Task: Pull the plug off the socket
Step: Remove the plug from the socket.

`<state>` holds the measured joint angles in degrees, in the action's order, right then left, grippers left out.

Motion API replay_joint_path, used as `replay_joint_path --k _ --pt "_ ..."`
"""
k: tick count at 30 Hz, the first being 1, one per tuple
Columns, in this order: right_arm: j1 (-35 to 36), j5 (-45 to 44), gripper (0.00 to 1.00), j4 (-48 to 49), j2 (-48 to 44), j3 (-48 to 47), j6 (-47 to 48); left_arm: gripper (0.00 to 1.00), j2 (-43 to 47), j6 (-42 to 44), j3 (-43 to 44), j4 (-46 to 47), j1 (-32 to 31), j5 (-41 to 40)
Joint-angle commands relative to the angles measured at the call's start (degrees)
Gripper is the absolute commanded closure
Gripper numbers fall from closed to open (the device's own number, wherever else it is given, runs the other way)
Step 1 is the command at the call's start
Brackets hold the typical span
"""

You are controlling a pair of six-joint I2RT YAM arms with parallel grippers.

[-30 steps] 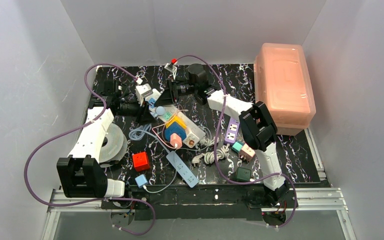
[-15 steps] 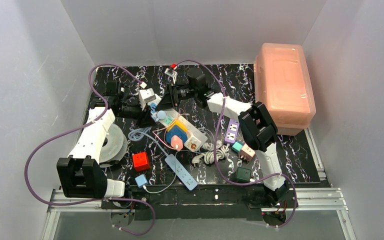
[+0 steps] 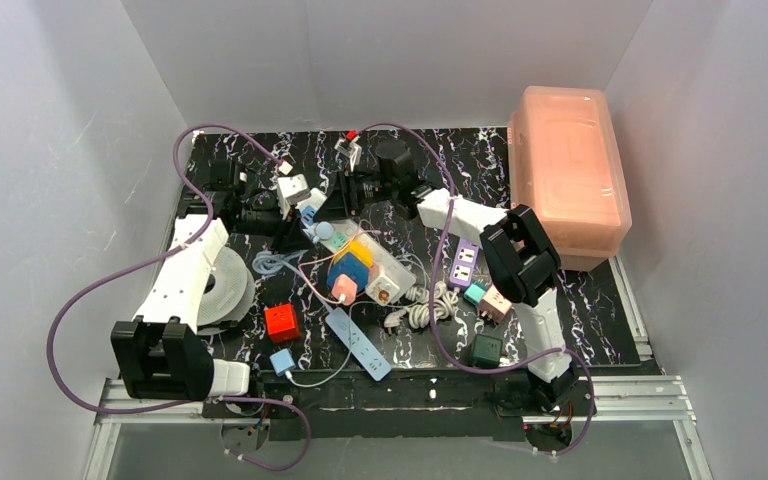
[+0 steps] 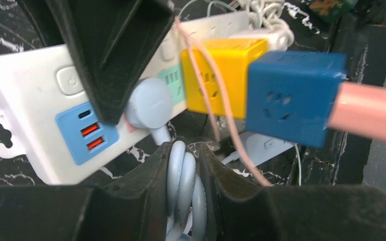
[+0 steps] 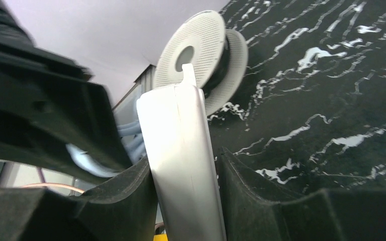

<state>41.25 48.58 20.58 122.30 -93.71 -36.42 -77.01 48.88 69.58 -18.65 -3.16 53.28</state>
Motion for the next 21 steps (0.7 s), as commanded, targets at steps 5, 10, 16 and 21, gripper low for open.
replay_joint_path --k 5,10,16,21 --pt "-2.93 -10.96 0.99 6.47 2.05 0.96 -4.03 1.0 5.63 -4.04 3.53 -8.96 -2.83 20.5" --pt "-3.1 -8.21 0.99 7.88 1.03 0.53 -5.47 0.68 5.73 -3.51 2.33 -9.29 -2.82 17.11" --pt "-3.37 -4.12 0.99 12.51 -1.28 1.67 -8.81 0.05 7.45 -10.66 -1.96 1.52 -2.33 9.1" --pt "-4.13 -1.28 0.99 16.88 -2.95 2.93 -11.88 0.08 6.42 -14.68 -2.83 7.02 -1.22 -0.68"
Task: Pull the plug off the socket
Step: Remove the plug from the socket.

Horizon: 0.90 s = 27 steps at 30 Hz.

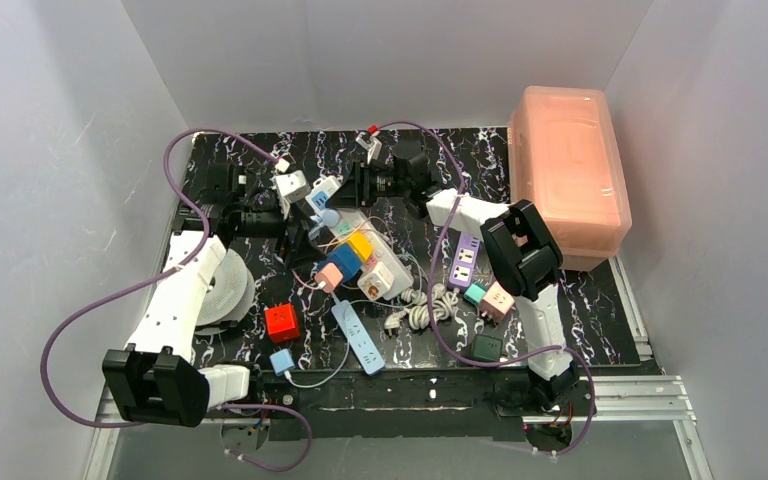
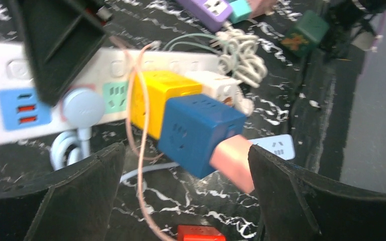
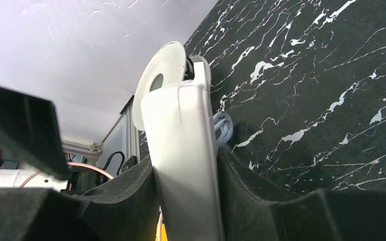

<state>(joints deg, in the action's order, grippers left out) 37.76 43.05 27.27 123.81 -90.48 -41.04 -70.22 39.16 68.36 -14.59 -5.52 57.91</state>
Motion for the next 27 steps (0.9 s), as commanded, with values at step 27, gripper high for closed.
replay_joint_path --k 27 --pt "2.38 14.3 0.99 12.06 -9.66 -6.09 -10.73 0.02 -12.28 -4.03 0.26 -2.32 8.57 5.76"
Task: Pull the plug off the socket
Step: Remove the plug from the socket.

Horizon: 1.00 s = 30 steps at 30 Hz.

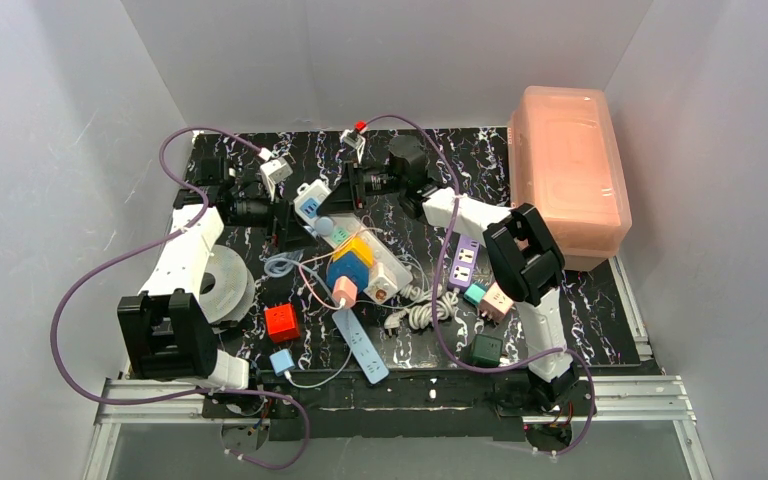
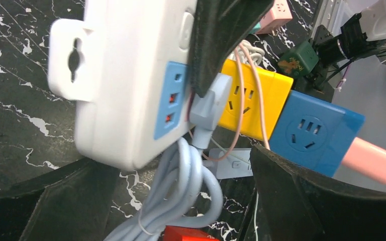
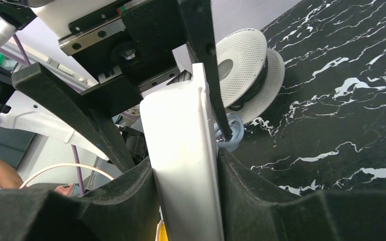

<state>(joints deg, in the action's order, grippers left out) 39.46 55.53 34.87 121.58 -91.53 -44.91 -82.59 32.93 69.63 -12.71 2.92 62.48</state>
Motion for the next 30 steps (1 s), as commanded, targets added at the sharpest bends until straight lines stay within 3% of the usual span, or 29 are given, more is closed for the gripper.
replay_joint_path --k 1,3,6,7,9,10,16,17,19,22,24,26,30 --pt "0.77 1.72 0.99 4.34 -7.49 -5.13 -6.81 0.02 0.06 2.71 -0.8 -4.89 0.08 1.81" --pt "0.94 1.41 0.99 4.28 -7.29 -5.63 -6.84 0.06 -0.08 1.85 -0.44 -5.35 -0.04 3.56" --pt "1.16 1.06 0.99 3.4 -6.43 -7.05 -6.75 0.26 -0.14 0.85 0.35 -6.58 -0.62 4.88" --pt "1.23 0.93 0.99 3.28 -6.18 -7.3 -6.73 0.36 -0.14 1.69 0.87 -7.78 -0.9 5.1" --pt "1.22 0.35 0.99 3.08 -6.01 -7.38 -6.65 0.72 -0.01 3.27 1.4 -10.44 -1.44 4.65" --pt "1.16 0.07 0.99 2.91 -5.96 -7.42 -6.46 0.79 0.15 4.17 1.44 -11.65 -1.55 4.61" --pt "1.19 -0.47 0.99 2.53 -5.56 -8.26 -6.33 0.74 1.01 6.96 0.9 -15.01 -1.76 5.03" --pt "1.22 -0.57 0.99 2.42 -5.44 -8.45 -6.29 0.68 0.97 6.82 1.0 -15.1 -1.87 5.37" --pt "1.29 -0.65 0.99 2.31 -5.32 -8.69 -6.29 0.37 0.83 6.0 1.44 -15.14 -2.05 5.44" --pt "1.64 -0.53 0.99 2.18 -5.3 -9.13 -6.21 0.31 0.48 5.86 2.02 -15.24 -2.04 5.9" --pt "1.95 -0.44 0.99 2.0 -5.3 -9.26 -6.08 0.36 0.2 6.16 2.35 -15.24 -2.06 5.97" --pt "2.29 -0.19 0.99 1.79 -5.17 -9.6 -5.99 0.48 0.02 6.07 2.53 -14.99 -2.06 6.22" --pt "2.76 0.66 0.99 1.95 -4.79 -9.54 -6.36 0.89 0.44 6.41 2.68 -14.26 -2.09 6.7"
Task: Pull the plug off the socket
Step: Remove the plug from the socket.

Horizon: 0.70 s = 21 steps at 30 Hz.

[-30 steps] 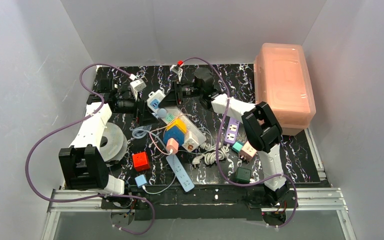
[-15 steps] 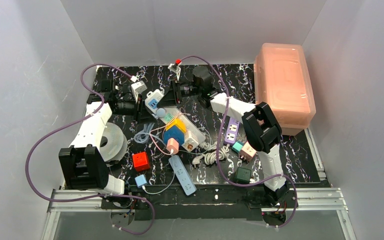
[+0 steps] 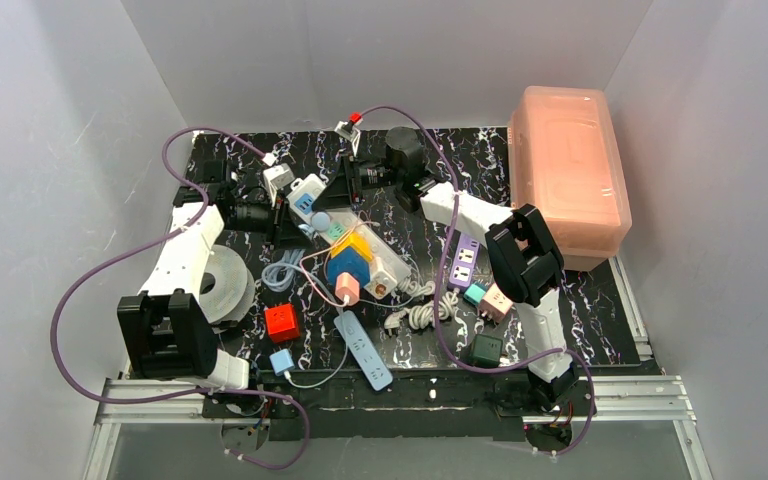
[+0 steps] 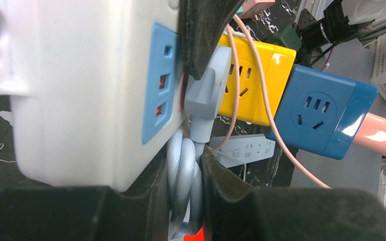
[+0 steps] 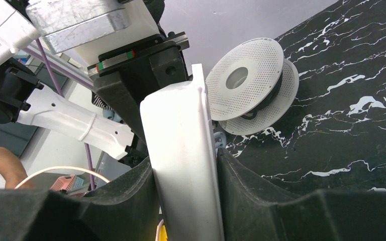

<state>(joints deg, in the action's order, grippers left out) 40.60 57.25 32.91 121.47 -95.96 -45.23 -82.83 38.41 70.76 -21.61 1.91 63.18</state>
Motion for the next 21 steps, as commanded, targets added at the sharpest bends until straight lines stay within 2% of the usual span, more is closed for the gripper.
replay_joint_path --k 1,5,9,11,13,15,21 --pt "1.72 -0.75 0.99 3.9 -4.5 -5.11 -6.27 0.99 0.84 1.07 1.66 -5.56 -1.04 6.19" --pt "2.25 -0.71 0.99 3.71 -4.27 -3.98 -5.94 1.0 0.36 1.73 3.22 -7.64 -1.09 7.11" --pt "2.01 -1.05 0.99 3.34 -5.05 -0.45 -4.8 1.0 1.14 6.86 4.84 -13.55 -1.04 9.44" --pt "0.67 -1.27 0.99 0.48 -6.59 2.88 -2.62 1.0 0.36 12.49 10.48 -24.63 -0.47 15.08" --pt "0.58 -2.28 0.99 -4.64 -6.35 3.04 1.63 1.0 0.16 17.59 13.88 -32.44 -1.04 16.65" --pt "0.63 -2.97 0.99 -5.25 -6.31 3.49 2.53 1.0 0.18 24.55 15.44 -39.97 -1.05 16.96" --pt "-0.06 -2.19 0.99 -5.66 -4.36 1.62 0.67 1.0 -1.36 40.35 19.25 -54.34 -1.96 16.81"
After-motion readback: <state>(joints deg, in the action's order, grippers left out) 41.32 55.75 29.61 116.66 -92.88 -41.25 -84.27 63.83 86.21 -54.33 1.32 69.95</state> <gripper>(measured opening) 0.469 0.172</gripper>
